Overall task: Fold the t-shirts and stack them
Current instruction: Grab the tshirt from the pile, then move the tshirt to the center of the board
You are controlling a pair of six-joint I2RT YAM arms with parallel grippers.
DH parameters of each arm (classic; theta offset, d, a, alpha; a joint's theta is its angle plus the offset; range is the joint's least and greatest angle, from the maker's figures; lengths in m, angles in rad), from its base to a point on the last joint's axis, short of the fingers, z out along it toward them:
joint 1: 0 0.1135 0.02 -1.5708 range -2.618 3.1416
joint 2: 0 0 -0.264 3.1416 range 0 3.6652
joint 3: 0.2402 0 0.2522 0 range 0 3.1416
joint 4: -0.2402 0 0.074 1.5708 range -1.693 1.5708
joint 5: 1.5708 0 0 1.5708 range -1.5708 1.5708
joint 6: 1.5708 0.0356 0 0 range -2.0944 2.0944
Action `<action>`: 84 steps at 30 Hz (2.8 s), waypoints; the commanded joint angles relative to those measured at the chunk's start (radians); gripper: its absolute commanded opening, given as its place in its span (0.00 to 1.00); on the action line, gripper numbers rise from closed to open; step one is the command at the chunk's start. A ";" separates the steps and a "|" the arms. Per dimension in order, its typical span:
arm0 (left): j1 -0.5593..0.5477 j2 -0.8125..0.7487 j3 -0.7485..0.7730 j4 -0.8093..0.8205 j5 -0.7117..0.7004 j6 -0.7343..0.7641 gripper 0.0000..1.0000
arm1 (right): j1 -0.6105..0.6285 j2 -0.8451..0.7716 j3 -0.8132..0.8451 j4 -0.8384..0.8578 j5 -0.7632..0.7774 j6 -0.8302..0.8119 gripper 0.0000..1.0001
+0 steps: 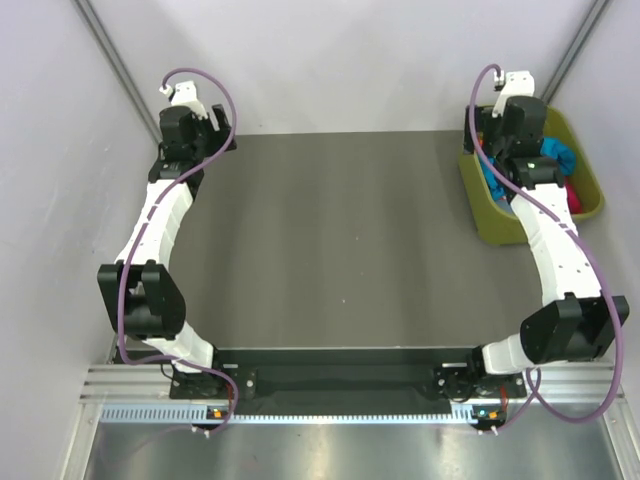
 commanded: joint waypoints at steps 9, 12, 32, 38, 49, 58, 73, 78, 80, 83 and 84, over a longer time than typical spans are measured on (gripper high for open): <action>0.000 -0.057 -0.084 0.011 0.248 -0.036 0.83 | -0.051 0.099 0.196 -0.041 -0.120 0.050 1.00; -0.005 -0.053 -0.087 -0.052 0.182 0.021 0.83 | -0.165 0.149 0.201 -0.052 -0.173 0.138 1.00; -0.006 0.039 -0.075 -0.166 0.181 0.046 0.82 | -0.395 0.511 0.366 -0.030 -0.348 0.160 0.96; -0.006 0.053 -0.070 -0.167 0.198 0.030 0.82 | -0.374 0.518 0.380 -0.021 -0.362 0.139 0.28; -0.006 0.061 -0.070 -0.166 0.159 0.061 0.79 | -0.261 0.237 0.402 -0.058 -0.455 -0.008 0.00; -0.006 0.021 -0.066 -0.180 0.161 -0.055 0.89 | 0.063 0.138 0.752 -0.086 -0.440 -0.121 0.00; 0.027 -0.065 0.008 -0.289 0.245 -0.045 0.99 | 0.386 0.125 0.913 0.066 -0.578 0.028 0.00; 0.067 -0.094 0.016 -0.276 0.189 -0.014 0.99 | 0.398 0.090 0.627 0.065 -0.699 0.150 0.00; 0.070 -0.093 0.028 -0.290 0.181 0.007 0.99 | 0.398 0.074 0.507 0.074 -0.716 0.142 0.00; 0.070 -0.103 0.023 -0.302 0.207 0.006 0.99 | 0.396 0.106 0.368 0.062 -0.703 0.111 0.00; 0.070 -0.120 -0.001 -0.296 0.225 0.006 0.99 | 0.396 0.117 0.339 0.053 -0.699 0.079 0.00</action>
